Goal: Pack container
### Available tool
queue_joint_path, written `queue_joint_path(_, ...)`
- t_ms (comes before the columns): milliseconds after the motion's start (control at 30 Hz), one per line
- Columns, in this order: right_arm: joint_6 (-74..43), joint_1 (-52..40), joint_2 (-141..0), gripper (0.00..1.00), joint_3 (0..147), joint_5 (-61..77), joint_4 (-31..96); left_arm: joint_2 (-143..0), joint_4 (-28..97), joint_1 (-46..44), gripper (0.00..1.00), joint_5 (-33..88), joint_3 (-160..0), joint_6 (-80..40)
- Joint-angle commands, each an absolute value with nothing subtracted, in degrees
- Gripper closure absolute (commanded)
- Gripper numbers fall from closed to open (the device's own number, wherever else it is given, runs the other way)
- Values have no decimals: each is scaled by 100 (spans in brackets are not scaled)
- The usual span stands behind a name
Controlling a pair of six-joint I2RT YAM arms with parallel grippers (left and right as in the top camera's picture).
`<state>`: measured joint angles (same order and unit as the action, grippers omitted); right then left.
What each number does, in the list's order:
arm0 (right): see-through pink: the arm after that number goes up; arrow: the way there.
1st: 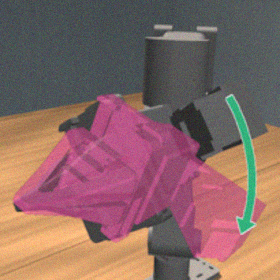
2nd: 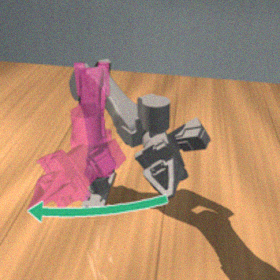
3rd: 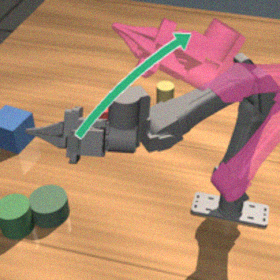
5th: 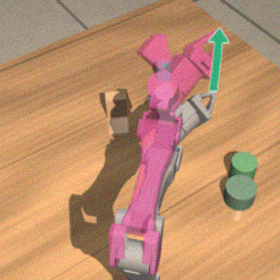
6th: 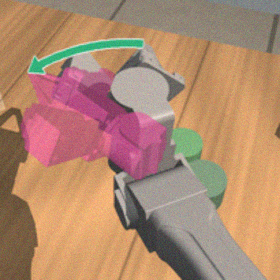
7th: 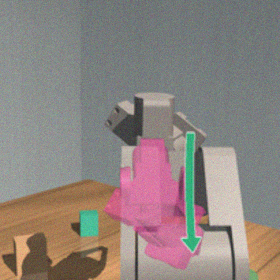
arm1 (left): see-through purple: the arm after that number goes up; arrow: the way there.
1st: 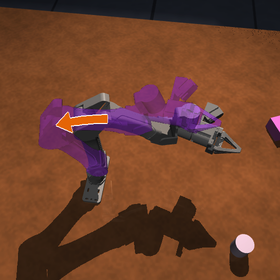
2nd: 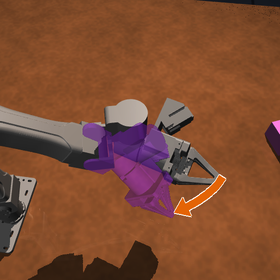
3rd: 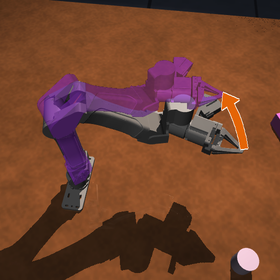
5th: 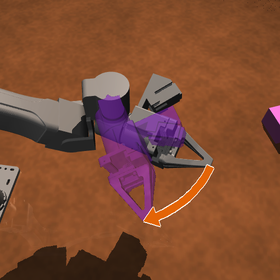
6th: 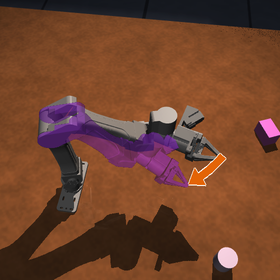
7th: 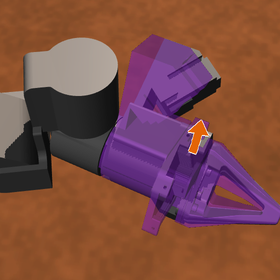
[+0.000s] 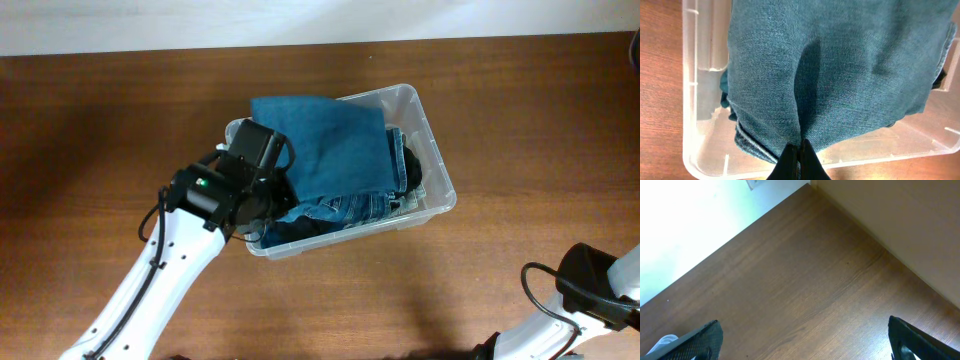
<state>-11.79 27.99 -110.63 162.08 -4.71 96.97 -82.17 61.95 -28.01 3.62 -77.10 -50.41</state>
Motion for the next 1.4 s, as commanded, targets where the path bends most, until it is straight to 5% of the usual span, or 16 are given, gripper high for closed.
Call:
queue_joint_path(0,-1179,2814,-11002,1,16199,-502,9730,-8099,6195,-2891,99,779,-7588,-5098)
queue_joint_path(500,-1179,2814,-11002,2,16199,-502,9730,-8097,5666,-2974,94,2036,-7588,-5089)
queue_joint_path(533,-1179,2814,-11002,2,16199,-502,9730,-8099,5680,-2974,91,2032,-7588,-5092)
queue_joint_path(600,-1179,2814,-11002,2,16199,-502,9730,-8099,5782,-2974,23,2018,-7588,-5065)
queue_joint_path(633,-1179,2814,-11002,2,16199,-502,9730,-8097,5815,-2974,15,2021,-7588,-5011)
queue_joint_path(867,-1179,2814,-11002,2,16199,-502,9730,-8031,5424,-2862,14,1872,-8027,-3953)
queue_joint_path(933,-1179,2814,-11002,2,16199,-502,9730,-8034,5347,-2853,21,1240,-8379,-3581)
queue_joint_path(1000,-1179,2814,-11002,2,16199,-502,9730,-8034,5358,-2856,50,178,-8711,-3566)
queue_joint_path(1133,-1179,2814,-11002,2,16199,-502,9730,-8040,5293,-2856,59,-617,-8818,-3146)
queue_joint_path(1233,-1179,2814,-11002,2,16199,-502,9730,-8156,5312,-2862,97,-742,-8818,-3068)
queue_joint_path(1367,-1179,2814,-11002,2,16199,-502,9730,-8584,5631,-2963,99,-668,-8816,-3072)
